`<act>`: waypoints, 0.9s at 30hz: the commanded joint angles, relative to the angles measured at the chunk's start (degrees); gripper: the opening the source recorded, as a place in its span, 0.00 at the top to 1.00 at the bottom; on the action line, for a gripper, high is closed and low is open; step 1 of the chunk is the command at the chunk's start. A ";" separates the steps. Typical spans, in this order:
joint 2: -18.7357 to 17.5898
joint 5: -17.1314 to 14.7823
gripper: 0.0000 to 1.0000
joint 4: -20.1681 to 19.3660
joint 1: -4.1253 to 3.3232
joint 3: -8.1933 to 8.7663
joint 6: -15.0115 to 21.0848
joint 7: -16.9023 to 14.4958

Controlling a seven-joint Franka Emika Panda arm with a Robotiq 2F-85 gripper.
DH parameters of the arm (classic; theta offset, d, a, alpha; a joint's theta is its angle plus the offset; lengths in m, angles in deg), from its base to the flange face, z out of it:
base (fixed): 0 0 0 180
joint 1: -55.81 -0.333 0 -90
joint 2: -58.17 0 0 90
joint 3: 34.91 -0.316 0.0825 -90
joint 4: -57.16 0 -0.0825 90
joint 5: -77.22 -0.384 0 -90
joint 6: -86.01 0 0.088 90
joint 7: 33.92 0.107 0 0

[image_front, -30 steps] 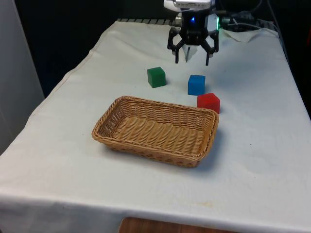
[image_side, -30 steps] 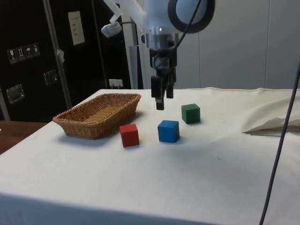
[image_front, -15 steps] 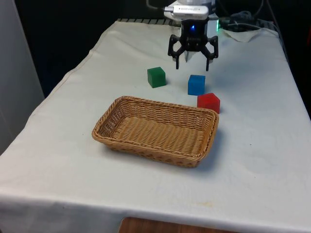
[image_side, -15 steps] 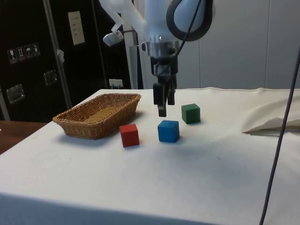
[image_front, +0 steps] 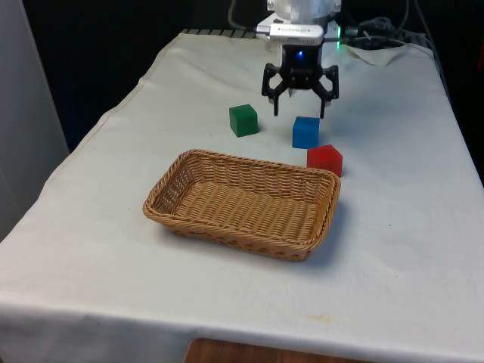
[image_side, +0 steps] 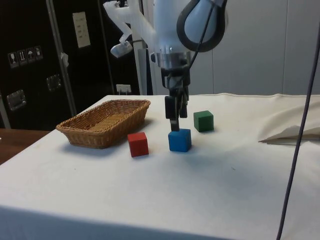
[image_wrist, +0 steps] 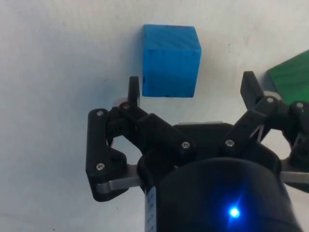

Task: Pick up the blue cube and place it into the basket.

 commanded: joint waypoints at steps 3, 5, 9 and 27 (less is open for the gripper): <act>-0.86 -1.49 0.00 0.11 0.29 -0.63 1.15 -1.15; -1.20 -1.49 0.00 0.17 0.29 -0.69 1.32 -1.15; -1.83 -1.60 0.00 0.40 0.34 -0.74 1.55 -1.26; -4.24 -9.45 0.00 1.43 0.74 -1.95 2.29 -7.33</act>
